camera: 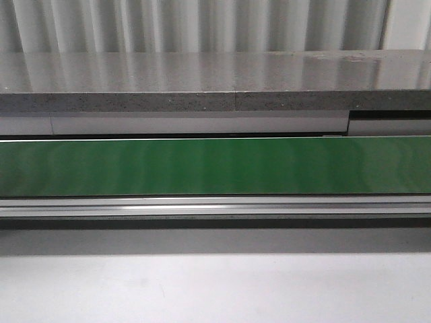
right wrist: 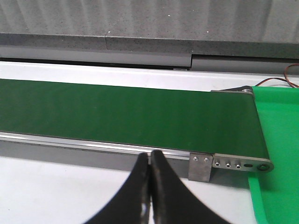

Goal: Move button from right to left

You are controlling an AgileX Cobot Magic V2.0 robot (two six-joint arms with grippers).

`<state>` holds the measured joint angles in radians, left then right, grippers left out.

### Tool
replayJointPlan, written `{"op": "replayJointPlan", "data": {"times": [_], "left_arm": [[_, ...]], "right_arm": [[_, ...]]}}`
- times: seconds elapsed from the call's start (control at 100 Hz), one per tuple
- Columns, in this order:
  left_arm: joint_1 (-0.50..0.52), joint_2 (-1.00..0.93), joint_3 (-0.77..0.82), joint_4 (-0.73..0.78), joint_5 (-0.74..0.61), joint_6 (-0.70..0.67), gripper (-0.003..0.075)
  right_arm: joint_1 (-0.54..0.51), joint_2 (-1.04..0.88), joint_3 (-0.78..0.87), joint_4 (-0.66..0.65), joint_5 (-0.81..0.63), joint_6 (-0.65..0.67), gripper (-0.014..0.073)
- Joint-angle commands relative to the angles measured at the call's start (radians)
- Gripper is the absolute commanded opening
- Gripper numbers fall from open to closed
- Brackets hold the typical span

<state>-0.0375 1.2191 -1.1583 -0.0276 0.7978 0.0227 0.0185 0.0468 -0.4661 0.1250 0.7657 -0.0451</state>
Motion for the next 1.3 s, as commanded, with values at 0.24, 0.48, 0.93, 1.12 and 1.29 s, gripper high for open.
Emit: {"op": "replayJointPlan", "data": {"times": [0.24,0.48,0.93,1.12,1.29], "left_arm": [[-0.066,-0.354,0.251,-0.061,-0.219,-0.006,-0.0020],[-0.066,-0.617,0.423,-0.063,-0.301,-0.006,-0.0020],[-0.060,-1.029,0.713,-0.001,-0.367,-0.010,-0.0020],[-0.060,-1.195,0.845,0.019,-0.431,-0.010,-0.0020],[-0.058,-1.249,0.950,0.022,-0.542,-0.011,-0.0020]], "right_arm": [[-0.001,0.014,-0.020,0.010,-0.075,-0.008,-0.0067],[-0.001,0.014,-0.020,0.010,-0.075,-0.008,-0.0067],[-0.001,0.014,-0.020,0.010,-0.075,-0.008,-0.0067],[-0.001,0.014,-0.020,0.010,-0.075,-0.008,-0.0067],[-0.001,0.014,-0.020,0.010,-0.074,-0.008,-0.0067]]}}
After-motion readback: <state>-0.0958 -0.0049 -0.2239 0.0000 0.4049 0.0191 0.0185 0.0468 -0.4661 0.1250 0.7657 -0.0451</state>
